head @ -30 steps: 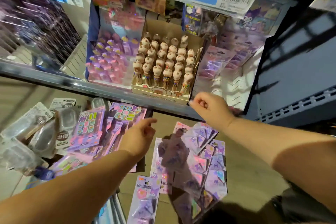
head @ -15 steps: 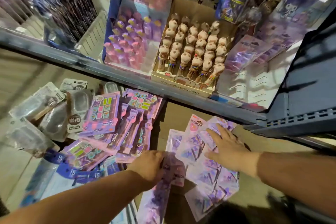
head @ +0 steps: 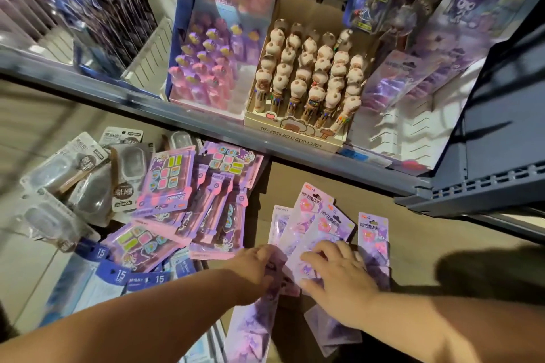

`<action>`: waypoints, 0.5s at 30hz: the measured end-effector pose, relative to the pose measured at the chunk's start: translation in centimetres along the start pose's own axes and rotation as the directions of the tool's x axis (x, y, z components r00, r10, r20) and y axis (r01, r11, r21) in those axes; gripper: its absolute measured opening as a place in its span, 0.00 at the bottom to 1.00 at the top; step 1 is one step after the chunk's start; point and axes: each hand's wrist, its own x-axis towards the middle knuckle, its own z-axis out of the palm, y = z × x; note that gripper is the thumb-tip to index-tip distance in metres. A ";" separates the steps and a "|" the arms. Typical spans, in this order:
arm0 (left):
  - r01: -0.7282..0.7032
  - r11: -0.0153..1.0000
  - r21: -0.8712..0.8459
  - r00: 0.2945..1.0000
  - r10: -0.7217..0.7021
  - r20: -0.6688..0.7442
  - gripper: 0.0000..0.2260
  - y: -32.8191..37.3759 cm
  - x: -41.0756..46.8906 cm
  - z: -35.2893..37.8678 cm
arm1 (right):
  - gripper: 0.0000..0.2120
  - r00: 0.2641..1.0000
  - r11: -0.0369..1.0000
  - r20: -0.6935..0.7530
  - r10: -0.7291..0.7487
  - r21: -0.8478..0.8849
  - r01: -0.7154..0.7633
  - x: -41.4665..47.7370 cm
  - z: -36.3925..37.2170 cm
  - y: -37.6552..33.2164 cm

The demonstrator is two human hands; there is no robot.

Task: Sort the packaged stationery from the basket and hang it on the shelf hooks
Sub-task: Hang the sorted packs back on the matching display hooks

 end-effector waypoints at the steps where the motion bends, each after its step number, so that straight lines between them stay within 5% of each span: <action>1: 0.004 0.995 0.100 1.000 -0.002 -0.023 0.26 -0.1 -0.2 -0.1 | 0.33 0.999 0.999 -0.016 -0.031 -0.016 0.030 0.1 -0.1 -0.3; 6: -0.018 0.758 0.652 0.957 0.201 -0.207 0.22 -1.6 -1.9 -1.2 | 0.36 0.981 0.992 -0.157 -0.110 0.044 0.118 2.1 -1.5 -1.7; 11: 0.042 0.610 0.792 0.990 0.084 -0.117 0.23 -3.4 -1.7 -2.8 | 0.23 0.957 0.959 -0.244 -0.157 0.195 0.207 6.5 -2.8 -3.6; 15: 0.066 0.571 0.818 0.994 0.035 -0.105 0.22 -3.8 -1.4 -3.5 | 0.16 0.978 0.888 -0.208 0.023 0.454 0.075 10.9 -3.2 -6.2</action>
